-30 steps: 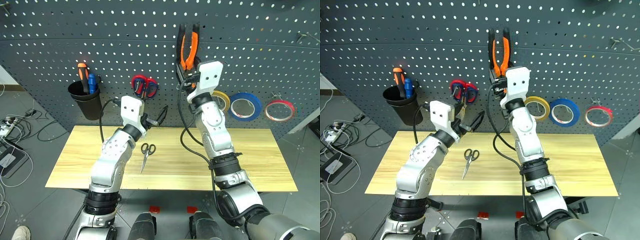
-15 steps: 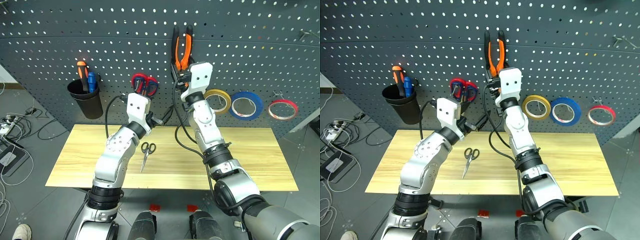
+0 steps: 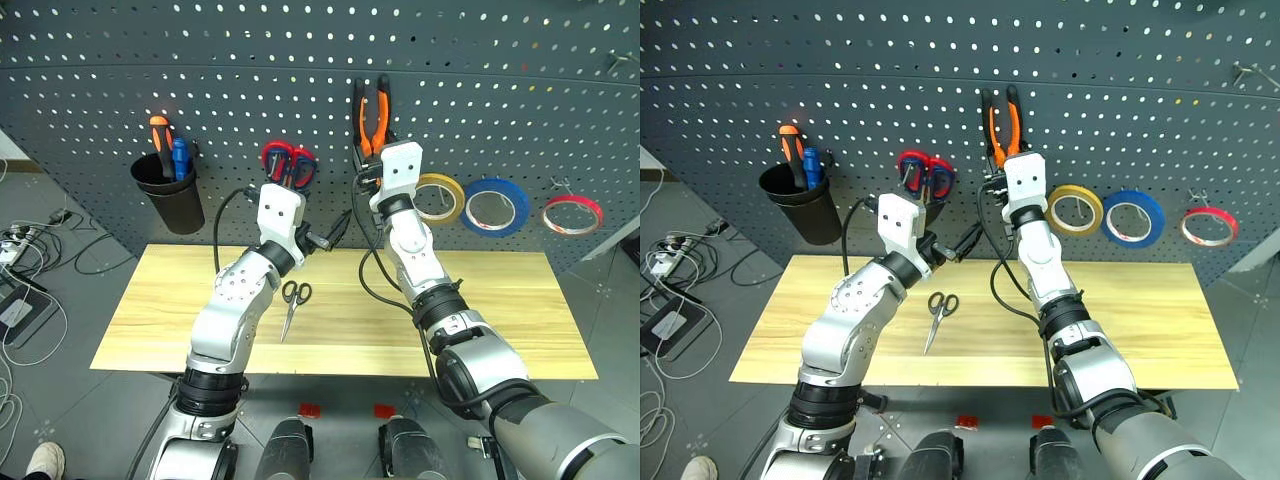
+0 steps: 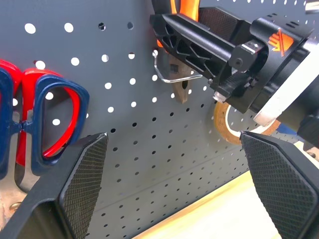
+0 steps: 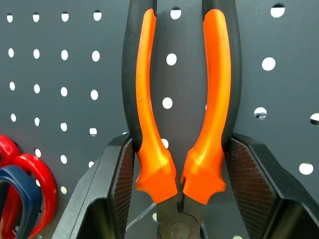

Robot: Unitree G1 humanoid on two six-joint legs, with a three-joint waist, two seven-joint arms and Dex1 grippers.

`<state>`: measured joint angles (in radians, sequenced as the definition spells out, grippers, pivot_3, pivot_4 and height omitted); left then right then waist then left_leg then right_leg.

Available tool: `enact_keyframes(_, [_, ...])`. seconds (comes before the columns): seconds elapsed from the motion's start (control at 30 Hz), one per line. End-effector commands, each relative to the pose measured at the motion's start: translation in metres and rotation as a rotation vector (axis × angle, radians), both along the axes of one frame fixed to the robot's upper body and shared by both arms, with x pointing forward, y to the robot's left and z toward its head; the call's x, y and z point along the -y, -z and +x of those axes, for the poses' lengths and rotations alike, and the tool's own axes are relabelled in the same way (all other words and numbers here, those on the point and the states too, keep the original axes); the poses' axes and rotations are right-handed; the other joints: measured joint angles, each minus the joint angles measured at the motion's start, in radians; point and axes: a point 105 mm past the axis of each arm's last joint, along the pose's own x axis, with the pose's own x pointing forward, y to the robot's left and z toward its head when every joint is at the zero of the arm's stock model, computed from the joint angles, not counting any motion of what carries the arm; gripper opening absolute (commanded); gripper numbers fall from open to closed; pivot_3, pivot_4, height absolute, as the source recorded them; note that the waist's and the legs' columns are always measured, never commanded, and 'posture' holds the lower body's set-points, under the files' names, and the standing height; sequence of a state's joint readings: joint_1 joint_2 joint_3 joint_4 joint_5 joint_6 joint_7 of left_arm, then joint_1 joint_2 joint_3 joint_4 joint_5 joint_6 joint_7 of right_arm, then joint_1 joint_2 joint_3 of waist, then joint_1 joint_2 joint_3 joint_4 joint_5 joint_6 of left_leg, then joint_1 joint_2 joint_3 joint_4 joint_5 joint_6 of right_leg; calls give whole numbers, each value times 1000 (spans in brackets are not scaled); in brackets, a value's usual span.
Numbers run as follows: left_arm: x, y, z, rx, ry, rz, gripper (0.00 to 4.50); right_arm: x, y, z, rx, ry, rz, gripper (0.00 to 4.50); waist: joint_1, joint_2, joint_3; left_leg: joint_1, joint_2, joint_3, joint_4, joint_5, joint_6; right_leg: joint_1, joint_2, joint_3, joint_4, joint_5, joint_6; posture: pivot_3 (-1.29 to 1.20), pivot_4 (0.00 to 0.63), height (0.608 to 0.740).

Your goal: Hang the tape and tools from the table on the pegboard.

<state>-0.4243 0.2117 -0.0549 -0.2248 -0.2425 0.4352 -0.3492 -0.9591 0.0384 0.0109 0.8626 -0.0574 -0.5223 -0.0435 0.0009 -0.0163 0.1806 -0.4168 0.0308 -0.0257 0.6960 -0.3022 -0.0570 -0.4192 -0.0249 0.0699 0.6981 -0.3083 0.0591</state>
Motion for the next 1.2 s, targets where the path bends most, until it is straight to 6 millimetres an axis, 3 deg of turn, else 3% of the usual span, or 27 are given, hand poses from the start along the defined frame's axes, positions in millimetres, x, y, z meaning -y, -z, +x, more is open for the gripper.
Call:
enact_keyframes(0.03, [1,-12,-3,48,17,-2,4500,5,-26,-4,94,15,31,3167,0,0,2,0,0,0,0,0,0,0,0,0,0,0,0,158,232,740])
enact_keyframes(0.2, [3,-14,1,51,17,-2,4500,5,-26,-8,109,3,21,4487,1,0,5,0,0,0,0,0,0,0,0,0,0,0,0,146,233,740])
enact_keyframes(0.5, [4,-12,2,54,22,-1,4500,12,-16,-13,81,-22,-11,4487,3,0,6,0,0,0,0,0,1,0,-1,0,0,0,0,126,227,740])
enact_keyframes(0.87, [2,2,-2,27,10,15,4500,13,-10,-58,28,-229,-83,4487,0,0,6,0,0,0,-1,0,1,0,-1,0,-1,0,0,93,224,740])
enact_keyframes(1.13, [-4,33,-5,-65,-116,75,4500,15,7,-97,-39,-402,-281,4487,0,-1,8,0,-1,-1,-1,-2,5,1,-1,0,-3,0,0,74,243,740])
enact_keyframes(1.2, [-8,50,-8,-122,-160,109,4500,17,25,-108,-96,-475,-350,4487,-1,0,14,1,0,-1,-1,-2,6,4,-1,-1,-4,0,0,65,252,740])
